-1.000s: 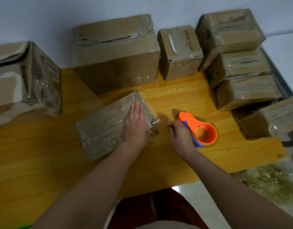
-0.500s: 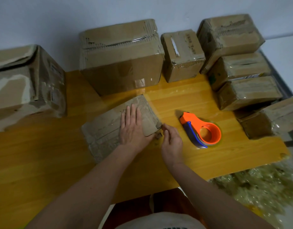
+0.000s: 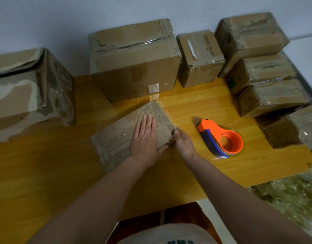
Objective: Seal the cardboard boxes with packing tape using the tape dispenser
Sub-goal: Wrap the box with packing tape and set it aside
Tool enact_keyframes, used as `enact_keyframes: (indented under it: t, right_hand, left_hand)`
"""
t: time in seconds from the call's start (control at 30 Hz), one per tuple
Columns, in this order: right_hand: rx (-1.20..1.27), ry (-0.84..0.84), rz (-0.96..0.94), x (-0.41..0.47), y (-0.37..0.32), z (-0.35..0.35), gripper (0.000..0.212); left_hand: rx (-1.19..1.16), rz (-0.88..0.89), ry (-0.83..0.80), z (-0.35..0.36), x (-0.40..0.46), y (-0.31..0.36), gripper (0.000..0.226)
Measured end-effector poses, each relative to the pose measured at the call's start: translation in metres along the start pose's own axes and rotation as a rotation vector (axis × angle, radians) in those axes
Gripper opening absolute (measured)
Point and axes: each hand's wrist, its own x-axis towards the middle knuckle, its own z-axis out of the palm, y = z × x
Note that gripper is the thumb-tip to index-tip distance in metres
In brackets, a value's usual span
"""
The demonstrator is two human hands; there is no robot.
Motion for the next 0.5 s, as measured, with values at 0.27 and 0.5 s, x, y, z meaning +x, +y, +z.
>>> enact_keyframes:
  t: [0.27,0.5]
  right_hand:
    - [-0.406,-0.048,-0.444,0.002,-0.004,-0.002,0.046]
    - [-0.403,-0.185,-0.279,0.024,-0.019,-0.006,0.039]
  left_hand:
    - [-0.008,0.054,-0.018,0.001,-0.003,-0.008,0.1]
    - [-0.017,0.053,-0.051,-0.002,-0.003,-0.01,0.104]
